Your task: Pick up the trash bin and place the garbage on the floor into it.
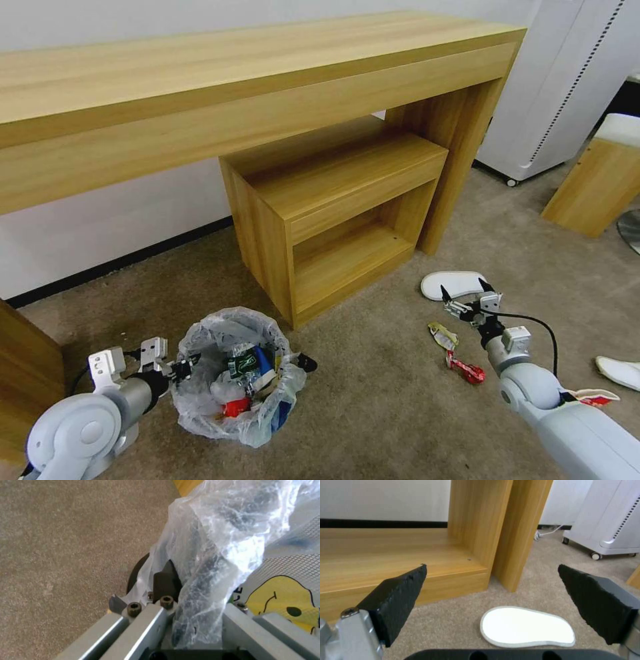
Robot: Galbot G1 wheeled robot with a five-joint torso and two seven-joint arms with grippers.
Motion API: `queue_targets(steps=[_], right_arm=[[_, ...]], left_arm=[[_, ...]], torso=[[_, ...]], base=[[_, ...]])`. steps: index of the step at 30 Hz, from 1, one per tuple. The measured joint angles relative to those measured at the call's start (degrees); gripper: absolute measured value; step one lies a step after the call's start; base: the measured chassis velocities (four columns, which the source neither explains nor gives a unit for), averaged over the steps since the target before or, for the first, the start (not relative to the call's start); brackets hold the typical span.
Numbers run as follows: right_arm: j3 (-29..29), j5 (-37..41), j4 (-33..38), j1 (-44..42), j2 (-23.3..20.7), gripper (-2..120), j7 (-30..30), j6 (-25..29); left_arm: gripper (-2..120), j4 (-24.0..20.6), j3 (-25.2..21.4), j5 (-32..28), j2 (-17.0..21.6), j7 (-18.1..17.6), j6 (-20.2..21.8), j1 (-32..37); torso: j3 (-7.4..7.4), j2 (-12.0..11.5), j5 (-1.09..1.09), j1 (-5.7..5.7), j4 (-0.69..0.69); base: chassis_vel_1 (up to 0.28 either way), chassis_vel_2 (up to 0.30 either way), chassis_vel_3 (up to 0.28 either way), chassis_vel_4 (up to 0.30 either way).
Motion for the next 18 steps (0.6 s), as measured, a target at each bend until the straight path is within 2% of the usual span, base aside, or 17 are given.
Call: queue_targets(steps=[18], right_arm=[[-0.24,-0.62,-0.61,-0.02,0.41,100,-1.0,0.88]], left_arm=[[0,0.34,-0.01,2.28,-0.29,1.31,0.17,0.51]], torso=[[0.0,0.0,0.0,0.0,-0.01]], base=[[0.0,0.0,0.0,0.0]])
